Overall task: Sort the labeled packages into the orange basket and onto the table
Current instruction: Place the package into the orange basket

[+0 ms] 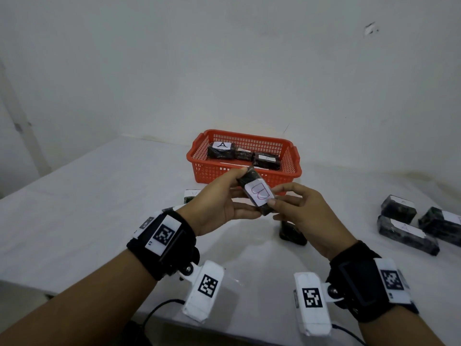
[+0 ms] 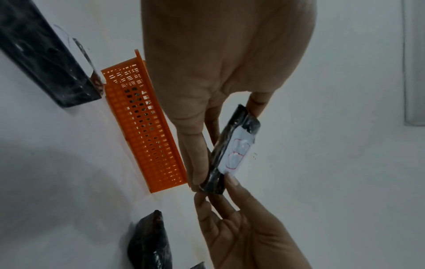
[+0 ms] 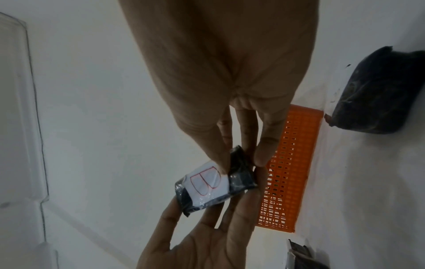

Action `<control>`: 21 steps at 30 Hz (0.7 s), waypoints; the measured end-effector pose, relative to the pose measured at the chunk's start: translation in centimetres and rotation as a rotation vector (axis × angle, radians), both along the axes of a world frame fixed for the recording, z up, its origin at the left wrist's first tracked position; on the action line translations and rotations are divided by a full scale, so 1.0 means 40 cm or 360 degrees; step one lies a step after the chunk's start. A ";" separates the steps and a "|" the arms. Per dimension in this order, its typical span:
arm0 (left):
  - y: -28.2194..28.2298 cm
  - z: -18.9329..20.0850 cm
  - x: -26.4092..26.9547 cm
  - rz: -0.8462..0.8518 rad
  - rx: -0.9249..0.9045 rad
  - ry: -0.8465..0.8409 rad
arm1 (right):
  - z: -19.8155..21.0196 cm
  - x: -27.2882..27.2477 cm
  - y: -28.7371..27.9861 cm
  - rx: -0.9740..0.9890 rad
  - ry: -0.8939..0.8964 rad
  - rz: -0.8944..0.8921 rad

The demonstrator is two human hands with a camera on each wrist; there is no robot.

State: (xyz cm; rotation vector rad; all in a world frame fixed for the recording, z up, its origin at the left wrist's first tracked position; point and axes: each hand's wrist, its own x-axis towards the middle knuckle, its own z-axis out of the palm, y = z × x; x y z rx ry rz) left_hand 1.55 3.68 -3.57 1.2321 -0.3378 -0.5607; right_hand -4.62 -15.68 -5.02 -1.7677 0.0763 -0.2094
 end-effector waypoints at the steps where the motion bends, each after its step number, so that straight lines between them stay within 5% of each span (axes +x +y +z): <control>1: 0.000 0.001 0.004 0.0016 -0.0003 0.0018 | 0.001 0.005 0.001 0.0018 0.0003 -0.0036; 9: -0.016 0.008 0.110 0.0377 0.0228 -0.0248 | 0.065 0.114 -0.018 0.0141 -0.0044 -0.0123; 21: -0.068 0.093 0.436 0.0459 0.0574 -0.0294 | 0.164 0.576 -0.032 0.0237 0.0132 -0.0336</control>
